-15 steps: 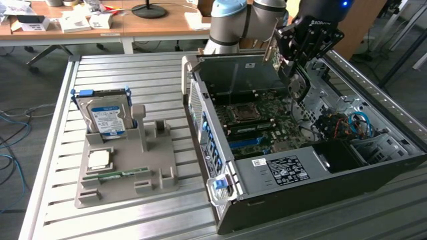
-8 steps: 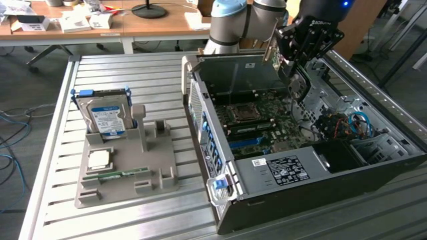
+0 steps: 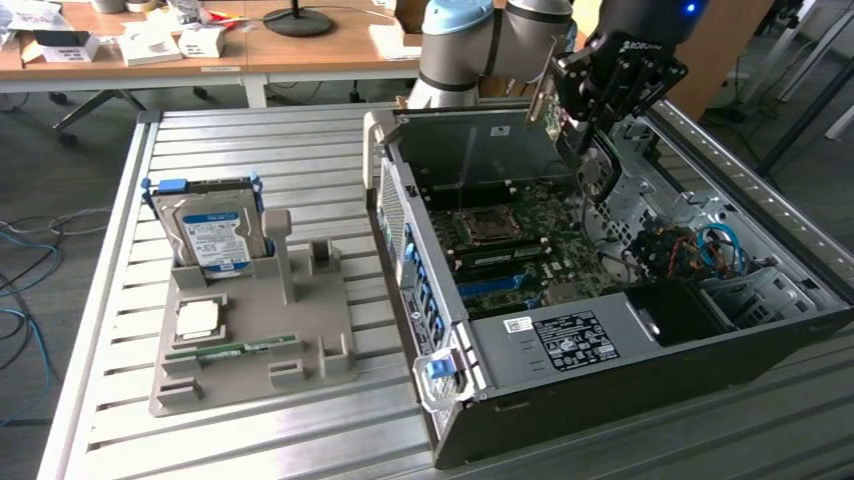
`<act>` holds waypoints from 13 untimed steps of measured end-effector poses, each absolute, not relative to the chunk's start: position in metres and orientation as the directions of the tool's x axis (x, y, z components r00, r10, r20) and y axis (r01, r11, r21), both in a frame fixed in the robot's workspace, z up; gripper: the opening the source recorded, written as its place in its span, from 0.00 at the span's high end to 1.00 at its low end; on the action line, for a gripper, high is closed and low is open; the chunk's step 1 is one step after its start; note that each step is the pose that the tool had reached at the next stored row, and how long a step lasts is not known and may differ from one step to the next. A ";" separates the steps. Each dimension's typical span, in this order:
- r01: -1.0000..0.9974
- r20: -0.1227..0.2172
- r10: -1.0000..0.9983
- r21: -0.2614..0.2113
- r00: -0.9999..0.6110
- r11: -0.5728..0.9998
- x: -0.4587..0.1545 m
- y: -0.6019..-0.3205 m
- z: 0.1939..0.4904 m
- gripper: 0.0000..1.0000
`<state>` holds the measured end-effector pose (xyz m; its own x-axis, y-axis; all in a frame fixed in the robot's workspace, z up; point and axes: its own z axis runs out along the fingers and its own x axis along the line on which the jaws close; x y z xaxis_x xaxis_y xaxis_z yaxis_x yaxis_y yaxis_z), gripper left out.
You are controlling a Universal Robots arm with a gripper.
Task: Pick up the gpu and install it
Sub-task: 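Pick up the gpu and move the gpu toward the slot, then insert the gpu into the slot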
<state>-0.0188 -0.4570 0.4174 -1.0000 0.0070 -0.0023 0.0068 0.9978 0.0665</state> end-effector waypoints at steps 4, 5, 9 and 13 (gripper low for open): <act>0.007 -0.002 0.007 0.067 -1.000 0.998 -0.017 -0.457 0.417 0.74; 0.007 -0.002 0.007 0.067 -1.000 0.998 -0.017 -0.457 0.417 0.74; 0.007 -0.002 0.007 0.067 -1.000 0.998 -0.017 -0.457 0.417 0.74; 0.007 -0.002 0.007 0.067 -1.000 0.998 -0.017 -0.457 0.417 0.74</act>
